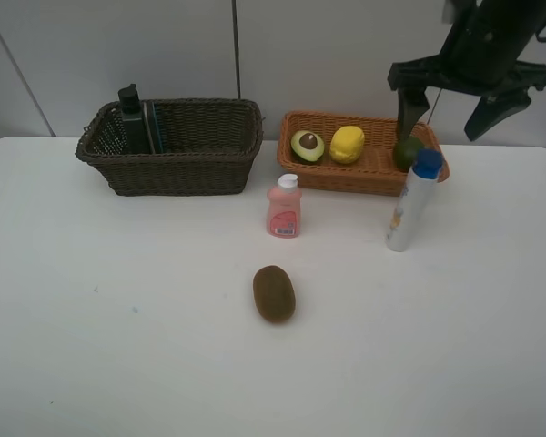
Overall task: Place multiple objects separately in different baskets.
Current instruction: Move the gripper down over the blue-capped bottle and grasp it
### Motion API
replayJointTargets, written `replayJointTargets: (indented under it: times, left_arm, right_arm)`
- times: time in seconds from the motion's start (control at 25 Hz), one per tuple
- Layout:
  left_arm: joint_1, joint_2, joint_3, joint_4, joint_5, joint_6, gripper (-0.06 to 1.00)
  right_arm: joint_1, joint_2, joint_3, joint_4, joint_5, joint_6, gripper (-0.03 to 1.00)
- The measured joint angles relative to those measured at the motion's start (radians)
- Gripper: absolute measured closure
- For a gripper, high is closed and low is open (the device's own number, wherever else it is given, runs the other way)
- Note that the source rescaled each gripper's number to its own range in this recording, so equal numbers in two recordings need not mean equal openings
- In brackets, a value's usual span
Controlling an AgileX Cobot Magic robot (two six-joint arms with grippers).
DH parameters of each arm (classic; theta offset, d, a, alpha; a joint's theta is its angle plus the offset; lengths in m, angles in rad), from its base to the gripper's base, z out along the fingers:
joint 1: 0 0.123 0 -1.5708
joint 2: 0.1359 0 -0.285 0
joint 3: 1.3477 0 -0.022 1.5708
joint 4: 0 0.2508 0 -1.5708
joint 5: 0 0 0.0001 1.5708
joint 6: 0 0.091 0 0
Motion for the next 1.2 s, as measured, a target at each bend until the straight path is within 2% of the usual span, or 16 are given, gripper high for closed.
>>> replayJointTargets:
  times: [0.24, 0.56, 0.76, 0.88, 0.96, 1.04, 1.08, 1.12, 1.2]
  left_arm:
    - [0.000, 0.000, 0.000, 0.000, 0.000, 0.000, -0.05]
    - [0.000, 0.000, 0.000, 0.000, 0.000, 0.000, -0.05]
    - [0.000, 0.000, 0.000, 0.000, 0.000, 0.000, -0.05]
    - [0.000, 0.000, 0.000, 0.000, 0.000, 0.000, -0.05]
    - [0.000, 0.000, 0.000, 0.000, 0.000, 0.000, -0.05]
    - [0.000, 0.000, 0.000, 0.000, 0.000, 0.000, -0.05]
    - [0.000, 0.000, 0.000, 0.000, 0.000, 0.000, -0.05]
    - [0.000, 0.000, 0.000, 0.000, 0.000, 0.000, -0.05]
    - [0.000, 0.000, 0.000, 0.000, 0.000, 0.000, -0.05]
  right_arm:
    - [0.000, 0.007, 0.101, -0.005, -0.089, 0.005, -0.03]
    - [-0.062, 0.126, 0.104, -0.009, -0.168, 0.001, -0.03]
    - [-0.070, 0.197, 0.102, 0.005, -0.259, -0.016, -0.03]
    - [-0.070, 0.213, 0.096, 0.012, -0.277, -0.021, -0.01]
    - [-0.070, 0.221, 0.089, 0.013, -0.279, -0.022, 0.09]
    - [-0.070, 0.223, 0.087, 0.014, -0.278, -0.022, 0.32]
    - [-0.070, 0.223, 0.086, 0.014, -0.274, -0.022, 0.49]
    - [-0.070, 0.223, 0.086, 0.021, -0.272, -0.022, 0.57]
    - [-0.070, 0.223, 0.085, 0.023, -0.269, -0.022, 0.57]
